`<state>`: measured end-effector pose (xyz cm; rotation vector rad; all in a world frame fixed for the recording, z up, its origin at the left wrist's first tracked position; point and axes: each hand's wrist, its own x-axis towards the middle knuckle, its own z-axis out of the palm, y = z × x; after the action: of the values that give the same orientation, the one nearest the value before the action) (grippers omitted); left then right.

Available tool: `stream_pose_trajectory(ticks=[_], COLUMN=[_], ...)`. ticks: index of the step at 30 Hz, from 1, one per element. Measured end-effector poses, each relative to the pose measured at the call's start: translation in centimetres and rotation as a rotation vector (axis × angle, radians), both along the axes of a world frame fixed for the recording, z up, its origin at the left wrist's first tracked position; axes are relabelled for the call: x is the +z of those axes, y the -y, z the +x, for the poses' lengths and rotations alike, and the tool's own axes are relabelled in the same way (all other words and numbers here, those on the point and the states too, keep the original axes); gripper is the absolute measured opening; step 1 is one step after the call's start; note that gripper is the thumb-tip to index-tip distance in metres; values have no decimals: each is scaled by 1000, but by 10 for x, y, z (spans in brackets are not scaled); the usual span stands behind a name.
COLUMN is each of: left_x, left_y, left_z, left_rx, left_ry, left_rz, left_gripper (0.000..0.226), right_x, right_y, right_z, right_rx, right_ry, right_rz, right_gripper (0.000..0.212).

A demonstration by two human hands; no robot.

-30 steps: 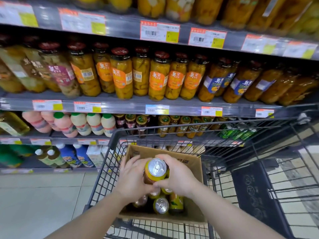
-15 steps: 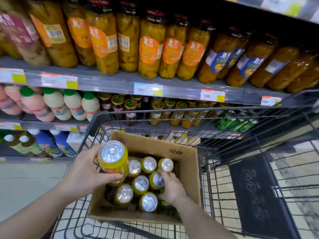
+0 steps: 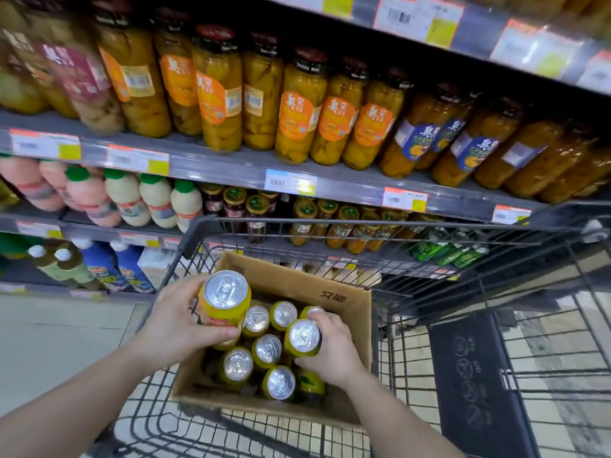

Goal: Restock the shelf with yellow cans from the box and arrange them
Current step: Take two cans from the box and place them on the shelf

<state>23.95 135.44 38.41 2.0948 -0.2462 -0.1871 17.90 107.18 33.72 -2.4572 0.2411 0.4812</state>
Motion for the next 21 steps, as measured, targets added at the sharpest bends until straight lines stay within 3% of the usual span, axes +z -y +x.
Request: stream_pose_trajectory(ticks=[3, 7, 11, 15, 19, 21], left_x=[33, 94, 169, 225, 263, 279], left_y=[-5, -25, -77, -163, -282, -346], left_z=[-2, -6, -10, -19, -42, -58], left_rx=[0, 42, 118, 247, 401, 483], left_ry=[-60, -5, 54, 50, 49, 74], left_rz=[-16, -20, -124, -227, -295, -305], left_gripper=[90, 92, 76, 76, 98, 88], right_x=[66, 153, 228, 286, 330, 348], right_y=[-8, -38, -98, -187, -303, -371], right_z=[0, 6, 28, 59, 84, 90], right_rx=[19, 91, 204, 313, 422, 468], right_ry=[47, 92, 143, 212, 250, 261], right_rz=[128, 243, 345, 437, 529, 574], right_gripper=[74, 70, 72, 73, 64, 60])
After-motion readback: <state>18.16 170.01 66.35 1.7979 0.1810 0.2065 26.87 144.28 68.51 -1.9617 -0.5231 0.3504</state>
